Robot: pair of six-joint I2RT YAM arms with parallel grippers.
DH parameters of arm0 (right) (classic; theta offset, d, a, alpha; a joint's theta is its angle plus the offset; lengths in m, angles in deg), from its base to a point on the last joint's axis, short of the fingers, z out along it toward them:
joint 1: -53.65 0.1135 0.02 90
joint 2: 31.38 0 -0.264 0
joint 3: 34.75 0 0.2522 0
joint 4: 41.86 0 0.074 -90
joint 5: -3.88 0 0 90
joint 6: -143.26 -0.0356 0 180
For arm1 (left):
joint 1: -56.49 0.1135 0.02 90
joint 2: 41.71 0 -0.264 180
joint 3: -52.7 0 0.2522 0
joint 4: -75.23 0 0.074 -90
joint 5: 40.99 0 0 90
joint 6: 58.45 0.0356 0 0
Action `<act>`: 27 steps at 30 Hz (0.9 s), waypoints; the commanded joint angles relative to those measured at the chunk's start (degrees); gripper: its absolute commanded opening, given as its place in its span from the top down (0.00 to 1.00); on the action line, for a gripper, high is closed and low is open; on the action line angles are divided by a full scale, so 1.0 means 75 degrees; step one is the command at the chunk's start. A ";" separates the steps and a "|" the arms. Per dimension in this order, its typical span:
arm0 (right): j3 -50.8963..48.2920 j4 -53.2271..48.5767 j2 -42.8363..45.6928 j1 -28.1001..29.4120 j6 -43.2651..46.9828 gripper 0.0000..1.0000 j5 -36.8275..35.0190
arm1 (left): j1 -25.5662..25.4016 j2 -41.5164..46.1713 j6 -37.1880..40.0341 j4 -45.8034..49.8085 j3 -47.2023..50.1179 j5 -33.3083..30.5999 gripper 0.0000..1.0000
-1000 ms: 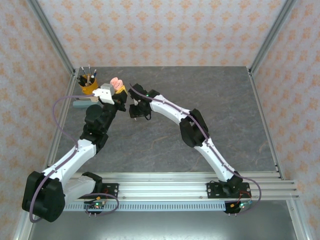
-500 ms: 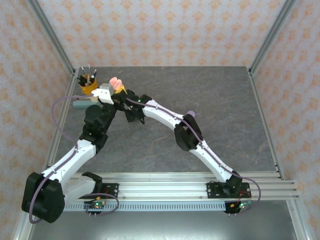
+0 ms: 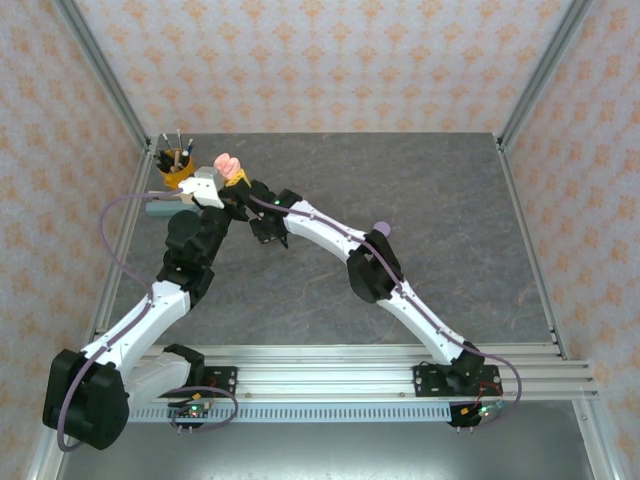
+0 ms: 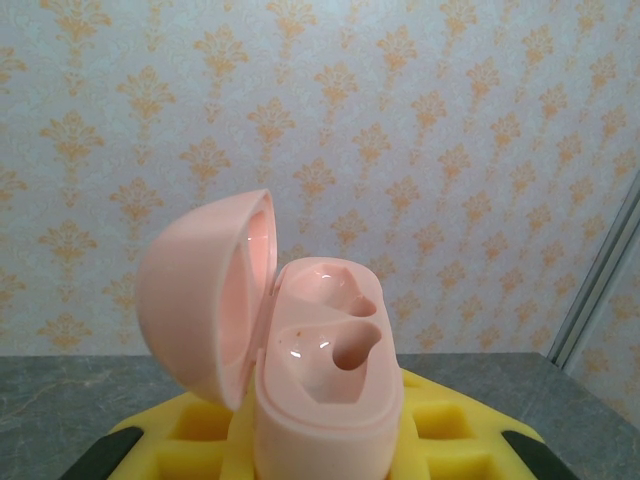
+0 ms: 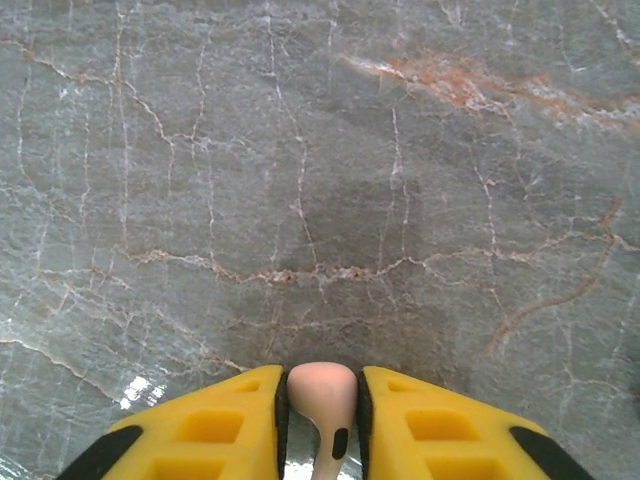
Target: Insert the wireless bluetooth earbuds into the charging case
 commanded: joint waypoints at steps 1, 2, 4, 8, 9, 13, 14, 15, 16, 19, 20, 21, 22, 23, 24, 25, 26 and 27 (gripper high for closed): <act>0.0121 -0.0161 -0.0398 0.0014 0.0009 0.79 -0.0180 | 0.0065 0.0205 -0.0040 -0.0005 -0.0075 -0.0178 1.00; 0.0122 -0.0164 -0.0387 0.0014 -0.0012 0.81 -0.0163 | 0.0069 0.0208 -0.0051 -0.0004 -0.0075 -0.0178 1.00; 0.0122 -0.0200 -0.0349 0.0020 -0.0037 0.85 -0.0161 | 0.0065 0.0209 -0.0063 0.0020 -0.0075 -0.0188 1.00; -0.0113 -0.0225 -0.0039 0.0020 -0.0126 0.89 -0.0205 | 0.0075 0.0232 -0.0040 0.0163 -0.0131 -0.0190 1.00; -0.0259 -0.0186 0.0083 0.0020 -0.0160 0.90 -0.0247 | 0.0072 0.0241 -0.0040 0.0198 -0.0143 -0.0190 1.00; -0.1229 0.0212 0.0864 0.0019 -0.0264 0.90 -0.0360 | 0.0065 0.0278 -0.0017 0.0333 -0.0178 -0.0178 1.00; -0.1523 0.0316 0.1081 0.0013 -0.0269 0.91 -0.0369 | 0.0074 0.0276 -0.0017 0.0373 -0.0187 -0.0167 1.00; -0.1766 0.0378 0.1253 0.0014 -0.0291 0.91 -0.0384 | 0.0075 0.0288 -0.0033 0.0398 -0.0192 -0.0161 1.00; -0.2065 0.0458 0.1470 0.0019 -0.0286 0.91 -0.0396 | 0.0072 0.0299 -0.0028 0.0416 -0.0193 -0.0149 1.00; -0.3041 0.0677 0.2111 0.0019 -0.0287 0.93 -0.0452 | 0.0070 0.0321 -0.0040 0.0515 -0.0201 -0.0100 1.00; -0.3403 0.0774 0.2329 0.0019 -0.0282 0.93 -0.0465 | 0.0075 0.0326 -0.0040 0.0571 -0.0215 -0.0085 1.00; -0.3812 0.0891 0.2566 0.0020 -0.0271 0.93 -0.0480 | 0.0070 0.0312 -0.0040 0.0625 -0.0233 -0.0063 1.00; -0.4258 0.1008 0.2808 0.0019 -0.0277 0.93 -0.0526 | 0.0067 0.0311 -0.0022 0.0687 -0.0239 -0.0023 1.00; -0.4690 0.1119 0.3048 0.0020 -0.0277 0.93 -0.0567 | 0.0071 0.0304 -0.0009 0.0717 -0.0239 0.0020 1.00; -0.5070 0.1214 0.3255 0.0017 -0.0279 0.93 -0.0603 | 0.0072 0.0300 -0.0009 0.0737 -0.0239 0.0057 1.00; -0.5502 0.1321 0.3503 0.0019 -0.0299 0.93 -0.0635 | 0.0075 0.0312 -0.0005 0.0773 -0.0239 0.0078 1.00; -0.5966 0.1413 0.3769 0.0013 -0.0320 0.93 -0.0659 | 0.0074 0.0311 0.0005 0.0811 -0.0239 0.0102 1.00; -0.6376 0.1543 0.3992 0.0017 -0.0334 0.93 -0.0683 | 0.0068 0.0323 0.0007 0.0836 -0.0239 0.0119 1.00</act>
